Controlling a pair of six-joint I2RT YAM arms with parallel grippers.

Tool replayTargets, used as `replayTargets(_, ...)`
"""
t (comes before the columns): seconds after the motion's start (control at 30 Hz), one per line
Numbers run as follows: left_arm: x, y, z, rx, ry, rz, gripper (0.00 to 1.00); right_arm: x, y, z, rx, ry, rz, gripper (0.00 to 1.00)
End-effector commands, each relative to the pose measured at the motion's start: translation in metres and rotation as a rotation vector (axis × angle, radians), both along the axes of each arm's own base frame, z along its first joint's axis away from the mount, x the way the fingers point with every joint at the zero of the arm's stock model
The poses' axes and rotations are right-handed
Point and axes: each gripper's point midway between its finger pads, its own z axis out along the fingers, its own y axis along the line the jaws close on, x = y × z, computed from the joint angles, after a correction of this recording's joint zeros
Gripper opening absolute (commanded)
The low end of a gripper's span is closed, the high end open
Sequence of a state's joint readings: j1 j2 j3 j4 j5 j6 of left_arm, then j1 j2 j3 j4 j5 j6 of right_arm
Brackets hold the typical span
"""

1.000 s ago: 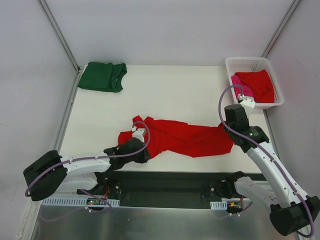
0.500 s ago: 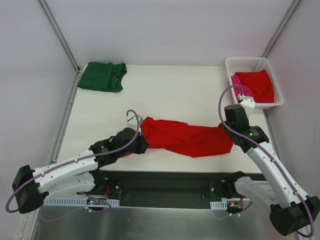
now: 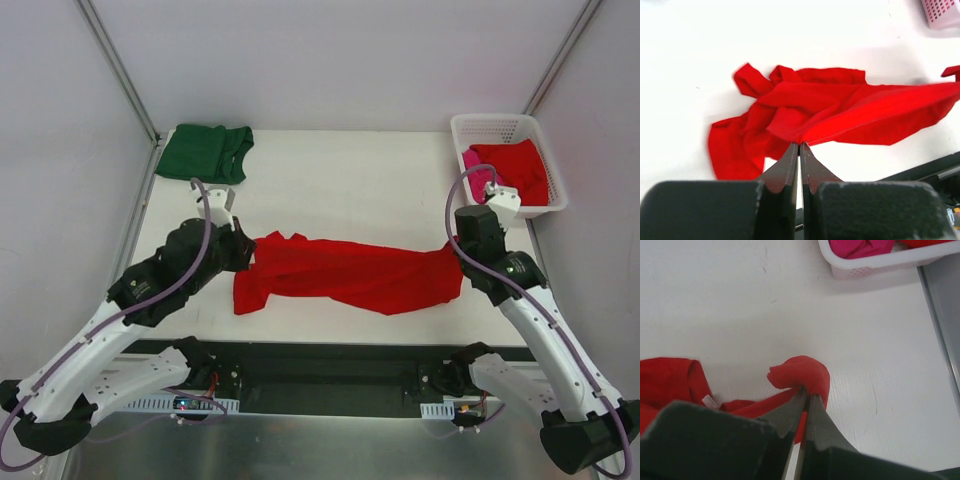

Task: Fold and stack the t-shirts
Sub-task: Flatten the tshirt out

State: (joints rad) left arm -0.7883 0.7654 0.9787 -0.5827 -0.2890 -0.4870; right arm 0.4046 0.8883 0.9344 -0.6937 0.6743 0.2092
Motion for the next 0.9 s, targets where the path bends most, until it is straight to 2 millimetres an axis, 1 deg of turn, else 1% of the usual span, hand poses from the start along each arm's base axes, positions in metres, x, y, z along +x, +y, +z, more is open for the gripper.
replayTargets(0.0,-0.007,0.042,0.036,0.121,-0.074,0.052,0.0,-0.004,-0.016,0.05,-0.035,-0.126,-0.047,0.01)
replayTargets(0.17,-0.018,0.066,0.072,0.108,-0.147,0.091,0.0,-0.016,-0.023,0.077,-0.022,-0.199,-0.046,0.01)
replayTargets(0.23,-0.024,0.076,0.077,0.117,-0.152,0.111,0.0,-0.022,-0.027,0.088,-0.016,-0.23,-0.048,0.01)
replayTargets(0.27,-0.026,0.08,0.085,0.109,-0.164,0.115,0.0,-0.028,-0.03,0.094,-0.004,-0.259,-0.048,0.01)
replayTargets(0.3,-0.03,0.084,0.085,0.118,-0.157,0.114,0.0,-0.031,-0.03,0.098,0.002,-0.273,-0.042,0.01)
replayTargets(0.37,-0.035,0.087,0.093,0.101,-0.172,0.108,0.0,-0.039,-0.033,0.107,0.009,-0.301,-0.031,0.01)
replayTargets(0.43,-0.042,0.09,0.097,0.099,-0.175,0.087,0.0,-0.049,-0.035,0.119,0.029,-0.351,-0.015,0.01)
replayTargets(0.47,-0.045,0.091,0.106,0.086,-0.188,0.077,0.0,-0.053,-0.037,0.123,0.034,-0.371,-0.009,0.01)
replayTargets(0.5,-0.049,0.09,0.11,0.078,-0.198,0.054,0.0,-0.062,-0.04,0.13,0.05,-0.415,-0.001,0.01)
replayTargets(0.53,-0.053,0.09,0.115,0.08,-0.217,0.021,0.0,-0.065,-0.04,0.136,0.057,-0.446,0.01,0.01)
replayTargets(0.57,-0.06,0.084,0.124,0.049,-0.238,-0.034,0.0,-0.068,-0.041,0.139,0.046,-0.462,0.029,0.01)
replayTargets(0.6,-0.066,0.085,0.13,0.034,-0.259,-0.06,0.0,-0.072,-0.038,0.143,0.058,-0.488,0.06,0.01)
replayTargets(0.63,-0.07,0.085,0.135,0.035,-0.279,-0.082,0.0,-0.079,-0.039,0.153,0.075,-0.541,0.073,0.01)
replayTargets(0.67,-0.076,0.084,0.143,0.017,-0.3,-0.11,0.0,-0.083,-0.04,0.158,0.055,-0.556,0.098,0.01)
replayTargets(0.73,-0.084,0.085,0.151,0.007,-0.329,-0.152,0.0,-0.09,-0.035,0.167,0.064,-0.591,0.16,0.01)
replayTargets(0.8,-0.096,0.077,0.161,-0.022,-0.354,-0.235,0.0,-0.095,-0.028,0.18,0.07,-0.64,0.228,0.01)
replayTargets(0.83,-0.101,0.077,0.169,-0.029,-0.381,-0.262,0.0,-0.101,-0.026,0.185,0.076,-0.672,0.252,0.01)
replayTargets(0.87,-0.106,0.076,0.174,-0.042,-0.397,-0.283,0.0,-0.105,-0.021,0.193,0.088,-0.698,0.295,0.01)
